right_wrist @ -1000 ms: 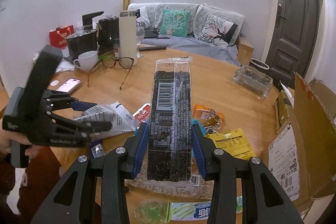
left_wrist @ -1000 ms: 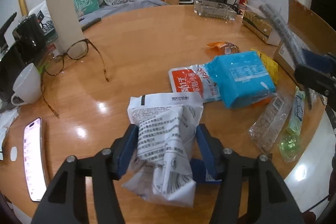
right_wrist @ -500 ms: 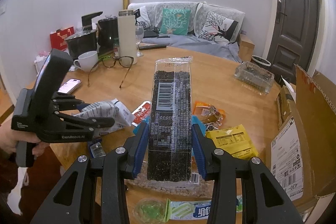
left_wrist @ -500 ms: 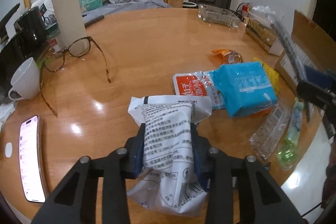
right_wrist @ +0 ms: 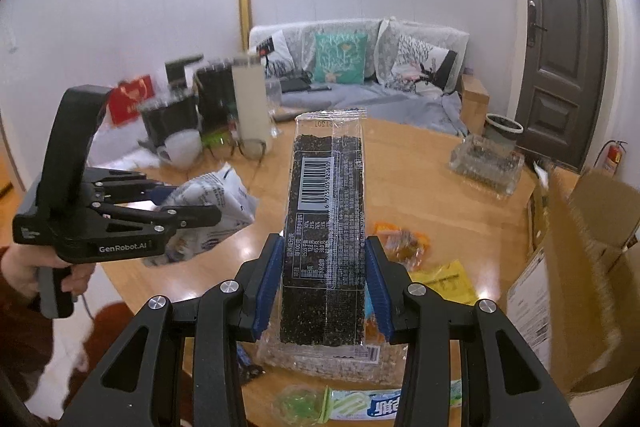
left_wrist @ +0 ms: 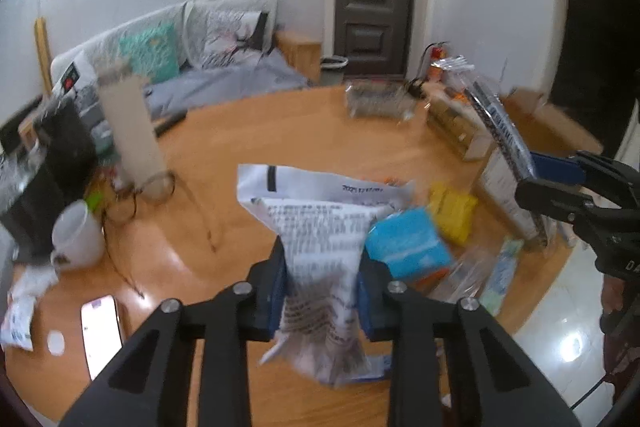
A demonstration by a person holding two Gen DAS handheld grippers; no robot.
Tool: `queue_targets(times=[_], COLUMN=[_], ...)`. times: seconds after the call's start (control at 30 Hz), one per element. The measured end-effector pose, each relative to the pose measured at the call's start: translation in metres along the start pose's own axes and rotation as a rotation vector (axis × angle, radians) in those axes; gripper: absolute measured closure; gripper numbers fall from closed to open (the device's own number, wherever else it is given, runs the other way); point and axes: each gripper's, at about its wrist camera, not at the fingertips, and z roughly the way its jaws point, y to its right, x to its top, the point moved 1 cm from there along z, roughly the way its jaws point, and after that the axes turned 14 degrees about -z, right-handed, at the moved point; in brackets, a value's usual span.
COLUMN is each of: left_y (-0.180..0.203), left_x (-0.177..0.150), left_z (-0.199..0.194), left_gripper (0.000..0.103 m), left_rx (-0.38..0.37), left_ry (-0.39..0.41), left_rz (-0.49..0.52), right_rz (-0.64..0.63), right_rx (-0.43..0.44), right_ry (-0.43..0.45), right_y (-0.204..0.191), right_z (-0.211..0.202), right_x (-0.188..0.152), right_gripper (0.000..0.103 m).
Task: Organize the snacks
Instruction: 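Carry both packs to the cardboard box and open both grippers inside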
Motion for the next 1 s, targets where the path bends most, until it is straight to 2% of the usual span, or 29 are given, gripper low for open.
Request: queue_targets(times=[0.1,0.17,0.23,0.57,0.67,1.0], left_y=[0.022,0.025,0.031,0.070,0.086,0.179], left_x=[0.014,0.019,0.020,0.047,0.056,0.088], left_z=[-0.008,-0.006,-0.011,-0.038,-0.048,-0.059], left_gripper=[0.080,0.082,0.083,0.083,0.083,0.083], left_rx=[-0.031,-0.067,-0.096,-0.098,-0.134,-0.273], left_ry=[0.021,0.011,0.055,0.111,0.118,0.130], left_rz=[0.044,-0.002,0.007,0.109,0.127,0.240], right_rz=[0.002,0.006,0.010,0.013,0.020,0.067], right_rx=[-0.010,-0.030,-0.056,-0.103,-0.115,-0.188], right_ry=[0.042,0.062,0.071,0.119,0.145,0.161], right_y=[0.009,0.016,0.021,0.033,0.040,0.080], right_z=[-0.025,-0.040,-0.052,-0.094,-0.115,-0.181], right_x=[0.014,0.020,0.023,0.031,0.033,0.028], right_gripper=[0.066,0.066,0.066,0.066,0.066,0.066])
